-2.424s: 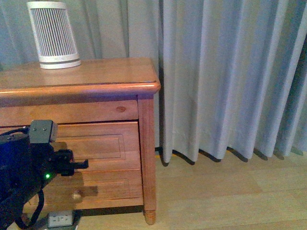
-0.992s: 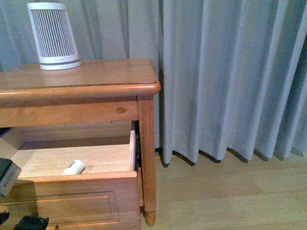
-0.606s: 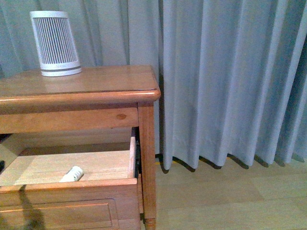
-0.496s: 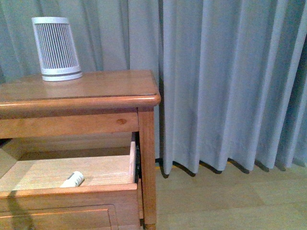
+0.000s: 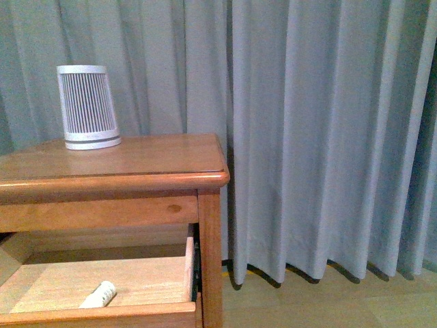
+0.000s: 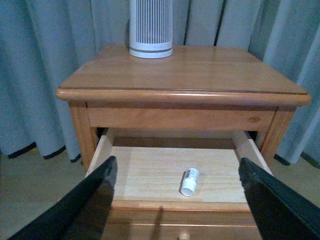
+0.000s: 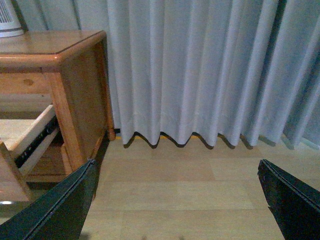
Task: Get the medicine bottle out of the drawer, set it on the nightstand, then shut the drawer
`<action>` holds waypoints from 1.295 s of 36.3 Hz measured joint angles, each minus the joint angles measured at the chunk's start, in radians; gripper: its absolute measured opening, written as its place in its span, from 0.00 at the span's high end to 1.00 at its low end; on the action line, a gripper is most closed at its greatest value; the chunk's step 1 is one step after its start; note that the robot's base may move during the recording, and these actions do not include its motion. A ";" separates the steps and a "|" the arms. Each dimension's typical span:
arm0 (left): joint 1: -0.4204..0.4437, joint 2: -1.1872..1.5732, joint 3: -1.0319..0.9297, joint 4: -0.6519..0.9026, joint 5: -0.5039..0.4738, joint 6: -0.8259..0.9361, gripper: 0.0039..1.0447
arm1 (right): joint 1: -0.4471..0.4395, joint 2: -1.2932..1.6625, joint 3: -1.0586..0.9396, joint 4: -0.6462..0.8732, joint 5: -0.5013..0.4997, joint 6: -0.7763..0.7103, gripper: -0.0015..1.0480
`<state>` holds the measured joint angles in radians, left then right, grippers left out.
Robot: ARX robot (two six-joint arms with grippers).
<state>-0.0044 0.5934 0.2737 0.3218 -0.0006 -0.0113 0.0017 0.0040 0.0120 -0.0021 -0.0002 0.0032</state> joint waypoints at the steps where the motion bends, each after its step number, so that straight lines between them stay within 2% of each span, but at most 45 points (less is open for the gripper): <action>1: 0.000 -0.012 -0.017 0.003 0.000 0.000 0.36 | 0.000 0.000 0.000 0.000 0.000 0.000 0.07; 3: 0.000 -0.041 -0.058 0.006 0.001 0.001 0.50 | 0.000 0.000 0.000 0.000 0.000 0.000 0.07; 10: 0.000 -0.107 -0.121 0.006 0.000 0.003 0.79 | 0.000 0.000 0.000 0.000 0.000 0.000 0.07; 13: 0.000 -0.143 -0.148 0.003 0.000 0.003 0.96 | 0.000 0.000 0.000 0.000 0.000 0.000 0.07; 42: 0.001 -0.413 -0.264 -0.141 0.000 0.006 0.97 | 0.000 0.000 0.000 0.000 0.000 0.000 0.07; 44: 0.001 -0.456 -0.264 -0.200 0.000 0.006 0.97 | 0.000 0.000 0.000 0.000 0.000 0.000 0.07; 45: 0.001 -0.515 -0.264 -0.277 0.000 0.006 0.97 | 0.000 0.000 0.000 0.000 0.000 0.000 0.07; 47: 0.001 -0.571 -0.264 -0.312 0.000 0.006 0.92 | 0.000 0.000 0.000 0.000 0.000 0.000 0.07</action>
<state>-0.0036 0.0223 0.0097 0.0097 -0.0006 -0.0051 0.0017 0.0040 0.0120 -0.0021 -0.0002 0.0036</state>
